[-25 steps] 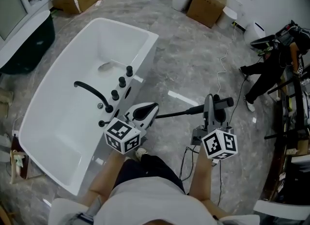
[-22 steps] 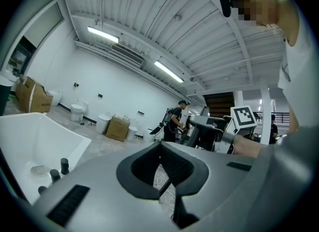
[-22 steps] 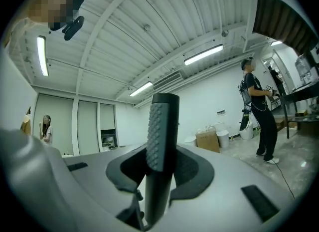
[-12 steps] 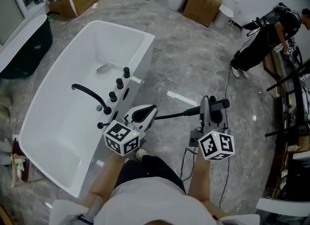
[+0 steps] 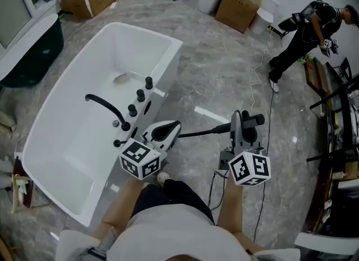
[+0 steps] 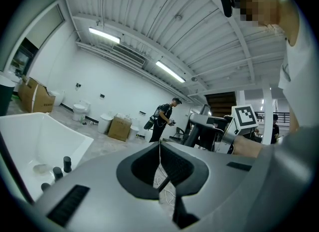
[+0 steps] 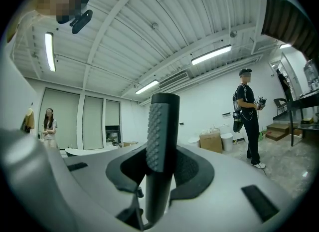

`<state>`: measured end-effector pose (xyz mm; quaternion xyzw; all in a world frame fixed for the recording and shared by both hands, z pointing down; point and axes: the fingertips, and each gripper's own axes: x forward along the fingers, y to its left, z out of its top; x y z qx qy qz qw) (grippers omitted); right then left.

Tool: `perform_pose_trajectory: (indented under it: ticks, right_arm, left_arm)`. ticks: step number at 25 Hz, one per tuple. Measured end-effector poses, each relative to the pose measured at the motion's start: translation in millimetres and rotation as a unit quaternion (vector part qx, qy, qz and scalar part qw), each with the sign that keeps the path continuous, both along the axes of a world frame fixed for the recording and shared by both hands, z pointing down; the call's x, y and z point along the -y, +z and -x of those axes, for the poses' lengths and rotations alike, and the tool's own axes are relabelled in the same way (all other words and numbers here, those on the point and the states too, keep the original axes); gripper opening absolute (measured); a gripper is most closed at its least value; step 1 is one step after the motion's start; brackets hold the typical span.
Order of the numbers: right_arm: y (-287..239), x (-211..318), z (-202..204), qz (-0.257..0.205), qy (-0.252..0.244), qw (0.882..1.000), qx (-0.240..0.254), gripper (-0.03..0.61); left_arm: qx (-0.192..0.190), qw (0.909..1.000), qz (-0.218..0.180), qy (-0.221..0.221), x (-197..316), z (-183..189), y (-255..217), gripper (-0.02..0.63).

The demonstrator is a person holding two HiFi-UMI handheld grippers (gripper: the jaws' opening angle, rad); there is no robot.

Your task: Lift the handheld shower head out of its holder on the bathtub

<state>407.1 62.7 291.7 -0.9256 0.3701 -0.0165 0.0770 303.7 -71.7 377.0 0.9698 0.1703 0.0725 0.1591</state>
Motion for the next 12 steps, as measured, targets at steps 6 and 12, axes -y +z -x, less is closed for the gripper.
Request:
perform_pose_trajectory:
  ticks: [6, 12]
  right_arm:
    - [0.6, 1.2, 3.1, 0.005, -0.003, 1.0, -0.002, 0.118]
    - [1.9, 0.3, 4.8, 0.006, -0.007, 1.0, -0.003, 0.12]
  left_arm:
    - [0.0, 1.0, -0.003, 0.005, -2.9, 2.4, -0.9, 0.012]
    - [0.002, 1.0, -0.004, 0.005, -5.2, 5.8, 1.0, 0.012]
